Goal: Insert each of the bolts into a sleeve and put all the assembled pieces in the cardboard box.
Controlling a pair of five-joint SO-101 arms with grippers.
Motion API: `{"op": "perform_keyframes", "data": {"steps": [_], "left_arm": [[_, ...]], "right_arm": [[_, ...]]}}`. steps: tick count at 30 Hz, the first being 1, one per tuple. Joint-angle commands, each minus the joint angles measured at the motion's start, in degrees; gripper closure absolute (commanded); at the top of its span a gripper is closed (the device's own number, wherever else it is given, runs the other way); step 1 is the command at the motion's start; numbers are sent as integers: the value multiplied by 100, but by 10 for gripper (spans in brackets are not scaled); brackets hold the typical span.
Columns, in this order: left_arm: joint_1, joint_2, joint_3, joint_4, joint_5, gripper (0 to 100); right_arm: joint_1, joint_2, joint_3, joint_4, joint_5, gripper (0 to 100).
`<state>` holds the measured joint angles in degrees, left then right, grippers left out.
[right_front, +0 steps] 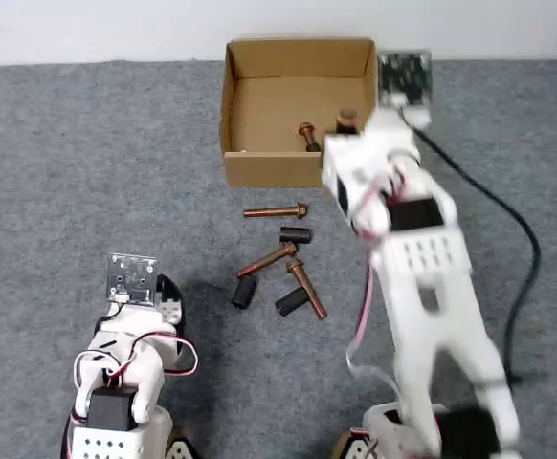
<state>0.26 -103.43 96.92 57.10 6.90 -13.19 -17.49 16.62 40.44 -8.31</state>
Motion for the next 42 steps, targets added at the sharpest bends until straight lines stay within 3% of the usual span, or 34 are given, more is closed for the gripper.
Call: {"op": "perform_keyframes", "data": {"steps": [1, 12, 20, 24, 30, 42], "left_arm": [[-123, 0, -40, 26, -18, 994], [-123, 9, -40, 62, -18, 994], [-123, 18, -40, 62, -18, 994], [-123, 18, -40, 62, -18, 994], [-123, 18, -40, 62, -18, 994], [-132, 18, -40, 70, -18, 994]], "right_arm": [[48, 1200, -1530, -453, -44, 991], [145, 4945, -4765, -435, -18, 991], [286, 6554, -5582, 119, 668, 991], [251, 6844, -5934, 690, 677, 984], [251, 6905, -6127, 1411, 668, 821], [22, 5481, -6127, 2826, 659, 950]]}}
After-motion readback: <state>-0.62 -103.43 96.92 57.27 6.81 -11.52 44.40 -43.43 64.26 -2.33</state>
